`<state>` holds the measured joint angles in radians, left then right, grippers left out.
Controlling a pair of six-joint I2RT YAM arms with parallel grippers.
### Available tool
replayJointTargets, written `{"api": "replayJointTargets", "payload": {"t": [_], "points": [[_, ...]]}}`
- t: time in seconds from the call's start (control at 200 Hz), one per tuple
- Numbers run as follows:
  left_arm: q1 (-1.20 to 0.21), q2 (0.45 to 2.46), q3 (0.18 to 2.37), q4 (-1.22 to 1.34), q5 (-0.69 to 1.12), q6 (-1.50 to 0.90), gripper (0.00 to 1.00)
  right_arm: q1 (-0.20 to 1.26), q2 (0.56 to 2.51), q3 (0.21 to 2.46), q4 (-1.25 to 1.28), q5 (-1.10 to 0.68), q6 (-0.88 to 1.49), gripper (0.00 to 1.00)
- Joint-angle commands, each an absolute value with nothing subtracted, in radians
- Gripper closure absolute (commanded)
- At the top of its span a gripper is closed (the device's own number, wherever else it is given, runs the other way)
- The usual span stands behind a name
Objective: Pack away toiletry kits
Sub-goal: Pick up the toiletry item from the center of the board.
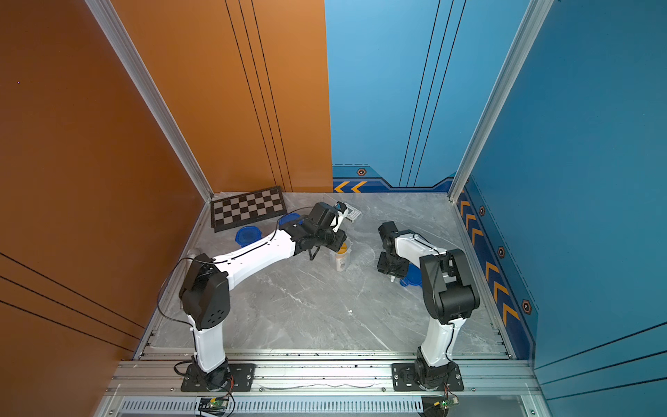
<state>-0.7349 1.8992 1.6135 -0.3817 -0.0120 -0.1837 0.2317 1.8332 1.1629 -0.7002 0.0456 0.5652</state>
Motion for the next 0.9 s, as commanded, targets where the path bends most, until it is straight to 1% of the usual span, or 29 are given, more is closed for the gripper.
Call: {"api": "replayJointTargets", "payload": {"t": [0.0,0.09,0.185,0.285,0.395,0.601,0.661,0.776,0.896], "points": [[-0.733,1.801,1.609,-0.41,0.02,-0.208,0.64,0.231,1.861,1.175,-0.713,0.077,0.545,0.58],[-0.718,1.766,1.601,-0.425,0.078,-0.242,0.63,0.242,1.858,1.169,-0.706,0.083,0.538,0.7],[-0.703,1.729,1.606,-0.477,0.161,-0.304,0.59,0.25,1.853,1.169,-0.699,0.076,0.529,0.79],[-0.693,1.681,1.58,-0.519,0.214,-0.366,0.46,0.269,1.832,1.164,-0.673,0.071,0.502,0.85],[-0.651,1.646,1.519,-0.535,0.316,-0.462,0.39,0.313,1.75,1.135,-0.595,0.048,0.45,0.92],[-0.581,1.623,1.495,-0.535,0.491,-0.532,0.2,0.458,1.448,0.997,-0.375,0.005,0.352,0.93],[-0.563,1.631,1.508,-0.535,0.53,-0.545,0.17,0.5,1.365,0.981,-0.353,0.017,0.35,0.92],[-0.557,1.657,1.545,-0.535,0.598,-0.539,0.15,0.564,1.27,0.974,-0.335,0.014,0.373,0.92],[-0.571,1.685,1.574,-0.534,0.62,-0.534,0.15,0.615,1.244,0.998,-0.317,-0.017,0.387,0.92]]}}
